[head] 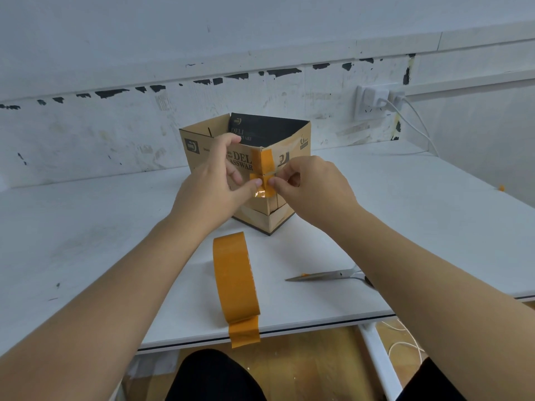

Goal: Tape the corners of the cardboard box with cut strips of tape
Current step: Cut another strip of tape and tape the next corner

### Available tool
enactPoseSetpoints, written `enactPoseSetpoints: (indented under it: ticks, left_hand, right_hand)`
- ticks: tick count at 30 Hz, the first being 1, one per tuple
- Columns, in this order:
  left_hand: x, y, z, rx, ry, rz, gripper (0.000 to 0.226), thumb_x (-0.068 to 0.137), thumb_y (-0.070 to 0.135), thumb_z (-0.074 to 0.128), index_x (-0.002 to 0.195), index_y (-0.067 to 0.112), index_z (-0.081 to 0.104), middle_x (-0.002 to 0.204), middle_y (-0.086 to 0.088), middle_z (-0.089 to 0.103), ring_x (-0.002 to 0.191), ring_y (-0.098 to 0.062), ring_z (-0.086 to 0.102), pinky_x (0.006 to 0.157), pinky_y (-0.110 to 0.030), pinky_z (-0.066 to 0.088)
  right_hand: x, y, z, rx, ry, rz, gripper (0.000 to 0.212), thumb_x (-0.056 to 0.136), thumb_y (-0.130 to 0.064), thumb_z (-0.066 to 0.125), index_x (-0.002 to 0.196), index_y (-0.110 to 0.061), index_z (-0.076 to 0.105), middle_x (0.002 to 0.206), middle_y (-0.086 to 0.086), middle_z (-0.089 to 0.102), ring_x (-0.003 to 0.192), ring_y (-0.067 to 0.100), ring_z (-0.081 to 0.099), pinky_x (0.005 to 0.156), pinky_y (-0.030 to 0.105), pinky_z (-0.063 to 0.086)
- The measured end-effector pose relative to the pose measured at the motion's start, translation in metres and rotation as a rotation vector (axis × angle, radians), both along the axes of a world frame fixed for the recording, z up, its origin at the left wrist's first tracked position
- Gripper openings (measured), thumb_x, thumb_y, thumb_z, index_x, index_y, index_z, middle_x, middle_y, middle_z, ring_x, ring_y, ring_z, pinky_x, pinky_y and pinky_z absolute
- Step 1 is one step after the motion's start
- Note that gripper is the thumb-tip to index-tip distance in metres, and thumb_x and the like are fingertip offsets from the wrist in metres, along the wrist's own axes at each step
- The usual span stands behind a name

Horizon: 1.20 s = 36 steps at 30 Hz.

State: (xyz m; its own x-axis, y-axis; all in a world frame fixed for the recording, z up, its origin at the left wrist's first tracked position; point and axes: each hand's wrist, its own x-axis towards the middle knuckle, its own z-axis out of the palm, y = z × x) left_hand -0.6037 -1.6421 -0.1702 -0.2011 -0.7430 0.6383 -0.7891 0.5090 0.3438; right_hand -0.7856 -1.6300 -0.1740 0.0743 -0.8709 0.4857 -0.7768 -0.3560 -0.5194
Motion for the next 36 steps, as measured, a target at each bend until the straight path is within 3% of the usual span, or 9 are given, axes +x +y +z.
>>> enactPoseSetpoints:
  ticks: [3, 7, 13, 21, 24, 27, 30, 33, 36]
  left_hand:
    - [0.000, 0.001, -0.004, 0.032, 0.018, -0.030, 0.077, 0.081, 0.046, 0.068, 0.142, 0.030, 0.025, 0.080, 0.009, 0.061, 0.063, -0.008, 0.057, 0.059, -0.031, 0.050]
    - [0.000, 0.001, -0.006, 0.057, 0.055, -0.065, 0.082, 0.079, 0.047, 0.068, 0.145, 0.030, 0.022, 0.081, 0.009, 0.063, 0.064, -0.003, 0.056, 0.063, -0.032, 0.052]
    - [0.002, -0.001, -0.006, 0.076, 0.001, -0.052, 0.088, 0.076, 0.041, 0.074, 0.144, 0.032, 0.018, 0.082, 0.010, 0.061, 0.063, -0.008, 0.060, 0.061, -0.034, 0.053]
    - [0.006, -0.008, -0.005, 0.035, -0.050, -0.022, 0.083, 0.074, 0.038, 0.077, 0.137, 0.033, 0.023, 0.078, 0.009, 0.053, 0.060, -0.011, 0.055, 0.053, -0.029, 0.044]
    - [0.008, -0.009, -0.002, 0.014, -0.055, -0.033, 0.077, 0.075, 0.042, 0.075, 0.136, 0.031, 0.029, 0.086, 0.007, 0.047, 0.065, -0.012, 0.051, 0.054, -0.028, 0.043]
    - [0.008, -0.008, 0.002, -0.077, -0.073, -0.034, 0.069, 0.076, 0.047, 0.072, 0.133, 0.025, 0.040, 0.110, 0.003, 0.035, 0.080, -0.012, 0.046, 0.064, -0.020, 0.041]
    - [0.007, -0.008, 0.008, -0.086, -0.074, -0.061, 0.066, 0.075, 0.043, 0.075, 0.128, 0.019, 0.045, 0.125, -0.004, 0.033, 0.083, -0.012, 0.046, 0.071, -0.027, 0.046]
    - [0.008, -0.012, 0.014, -0.031, -0.116, -0.105, 0.069, 0.074, 0.044, 0.075, 0.133, 0.027, 0.043, 0.137, 0.000, 0.032, 0.081, -0.010, 0.050, 0.069, -0.026, 0.048]
    - [0.007, -0.017, 0.019, 0.037, -0.145, -0.172, 0.057, 0.076, 0.044, 0.074, 0.125, 0.031, 0.049, 0.120, 0.008, 0.045, 0.083, -0.012, 0.054, 0.071, -0.035, 0.052]
  right_hand:
    - [-0.001, 0.002, 0.001, 0.093, -0.139, 0.073, 0.024, 0.088, -0.044, 0.059, 0.082, -0.022, 0.067, 0.079, -0.007, 0.067, 0.076, 0.010, 0.062, 0.066, 0.028, 0.055]
    - [0.000, 0.005, 0.003, 0.152, -0.136, 0.140, 0.030, 0.084, -0.052, 0.062, 0.081, -0.023, 0.069, 0.074, -0.010, 0.066, 0.074, 0.007, 0.061, 0.062, 0.024, 0.052]
    - [-0.001, 0.003, -0.001, 0.192, -0.110, 0.149, 0.015, 0.089, -0.038, 0.060, 0.084, -0.026, 0.066, 0.087, -0.011, 0.062, 0.085, 0.008, 0.057, 0.061, 0.019, 0.047]
    - [-0.003, -0.004, -0.006, 0.143, -0.040, 0.096, 0.020, 0.089, -0.042, 0.061, 0.093, -0.023, 0.070, 0.091, -0.005, 0.069, 0.085, 0.013, 0.063, 0.074, 0.034, 0.057]
    - [-0.004, -0.006, -0.008, 0.095, -0.039, 0.034, 0.021, 0.084, -0.048, 0.066, 0.086, -0.028, 0.061, 0.077, -0.015, 0.059, 0.074, 0.008, 0.058, 0.060, 0.024, 0.047]
    - [-0.005, -0.003, -0.008, -0.052, -0.050, -0.026, 0.034, 0.078, -0.047, 0.072, 0.094, -0.029, 0.049, 0.076, -0.017, 0.048, 0.067, 0.004, 0.049, 0.054, 0.018, 0.033]
    - [-0.004, -0.001, -0.005, -0.244, -0.050, -0.030, 0.058, 0.073, -0.041, 0.077, 0.120, -0.025, 0.047, 0.110, -0.002, 0.047, 0.098, 0.014, 0.050, 0.079, 0.022, 0.040]
    - [-0.006, -0.003, 0.003, -0.325, 0.079, 0.035, 0.072, 0.074, -0.037, 0.075, 0.137, -0.027, 0.043, 0.138, 0.005, 0.037, 0.125, 0.024, 0.036, 0.101, 0.034, 0.031]
    - [-0.008, -0.009, 0.011, -0.312, 0.227, 0.097, 0.062, 0.078, -0.039, 0.072, 0.134, -0.029, 0.048, 0.141, -0.004, 0.044, 0.134, 0.021, 0.032, 0.103, 0.038, 0.028]
